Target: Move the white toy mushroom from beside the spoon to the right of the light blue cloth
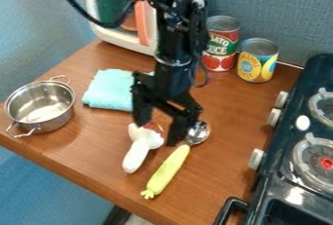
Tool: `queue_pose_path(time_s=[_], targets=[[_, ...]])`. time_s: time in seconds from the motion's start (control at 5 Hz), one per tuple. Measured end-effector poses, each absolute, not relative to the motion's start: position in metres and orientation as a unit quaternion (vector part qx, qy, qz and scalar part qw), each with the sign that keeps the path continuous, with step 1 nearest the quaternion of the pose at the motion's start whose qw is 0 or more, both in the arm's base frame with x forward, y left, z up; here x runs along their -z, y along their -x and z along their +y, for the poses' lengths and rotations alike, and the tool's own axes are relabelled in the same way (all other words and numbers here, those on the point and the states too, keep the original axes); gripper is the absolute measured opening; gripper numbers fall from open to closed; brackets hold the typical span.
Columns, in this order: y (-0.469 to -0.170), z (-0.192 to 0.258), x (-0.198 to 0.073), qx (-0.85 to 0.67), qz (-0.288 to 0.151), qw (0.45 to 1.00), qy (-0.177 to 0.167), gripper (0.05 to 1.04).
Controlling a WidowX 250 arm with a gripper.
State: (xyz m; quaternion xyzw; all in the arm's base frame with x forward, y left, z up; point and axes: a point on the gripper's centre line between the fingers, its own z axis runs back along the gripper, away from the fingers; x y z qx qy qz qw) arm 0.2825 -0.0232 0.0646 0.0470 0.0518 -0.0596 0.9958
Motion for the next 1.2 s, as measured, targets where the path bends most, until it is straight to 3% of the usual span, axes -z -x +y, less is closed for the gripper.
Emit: queue_pose_path(time_s=[0.4,1.2], targets=[[-0.247,0.003,-0.066,0.033,0.072,0.996,-0.04,1.001],[-0.271,0.004,-0.036,0.019,0.073,0.997,0.019,1.001]])
